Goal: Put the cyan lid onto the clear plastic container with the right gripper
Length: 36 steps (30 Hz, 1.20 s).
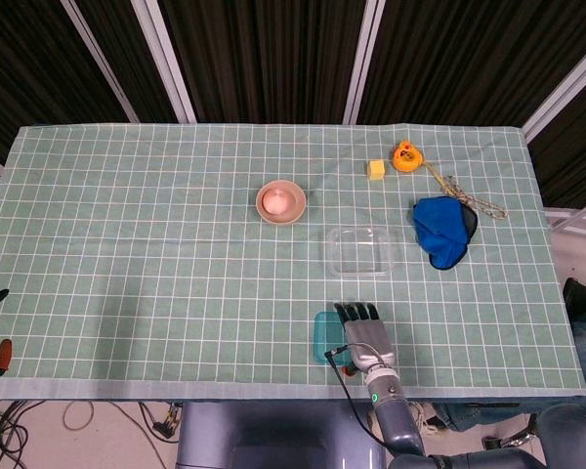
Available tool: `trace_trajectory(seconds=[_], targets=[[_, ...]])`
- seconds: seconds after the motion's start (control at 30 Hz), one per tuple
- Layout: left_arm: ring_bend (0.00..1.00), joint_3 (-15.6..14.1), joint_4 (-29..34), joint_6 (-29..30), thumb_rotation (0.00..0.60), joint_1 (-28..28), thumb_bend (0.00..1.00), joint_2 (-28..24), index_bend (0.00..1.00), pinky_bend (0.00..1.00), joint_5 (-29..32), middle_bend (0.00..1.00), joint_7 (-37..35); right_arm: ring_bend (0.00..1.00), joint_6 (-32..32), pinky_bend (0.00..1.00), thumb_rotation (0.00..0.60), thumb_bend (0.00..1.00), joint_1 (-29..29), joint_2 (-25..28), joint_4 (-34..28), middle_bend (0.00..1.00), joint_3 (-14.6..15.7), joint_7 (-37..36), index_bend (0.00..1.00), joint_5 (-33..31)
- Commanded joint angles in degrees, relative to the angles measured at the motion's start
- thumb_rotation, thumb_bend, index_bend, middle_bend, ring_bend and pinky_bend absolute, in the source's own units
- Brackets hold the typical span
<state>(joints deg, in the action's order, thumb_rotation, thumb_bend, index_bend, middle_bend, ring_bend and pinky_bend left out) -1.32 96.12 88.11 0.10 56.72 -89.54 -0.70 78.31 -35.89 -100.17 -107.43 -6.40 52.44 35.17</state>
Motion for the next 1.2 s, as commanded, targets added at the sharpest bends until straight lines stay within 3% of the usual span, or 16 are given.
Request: trace_trajectory(seconds=[0.03, 1.2], targets=[[0.0, 0.0, 0.0, -0.1, 0.6, 0.0, 0.52, 0.0, 0.09, 0.0, 0.0, 0.0, 0.0, 0.0, 0.0, 0.0, 0.6, 0.15, 0.0, 0.0, 0.0, 0.14, 0.1, 0.0, 0.0, 0.0], [0.0, 0.1, 0.4, -0.4, 0.6, 0.0, 0.52, -0.1, 0.09, 0.0, 0.7, 0.0, -0.1, 0.0, 0.4, 0.0, 0.6, 0.15, -0.2, -1.0, 0.9, 0.18, 0.3, -0.3, 0.0, 0.4]])
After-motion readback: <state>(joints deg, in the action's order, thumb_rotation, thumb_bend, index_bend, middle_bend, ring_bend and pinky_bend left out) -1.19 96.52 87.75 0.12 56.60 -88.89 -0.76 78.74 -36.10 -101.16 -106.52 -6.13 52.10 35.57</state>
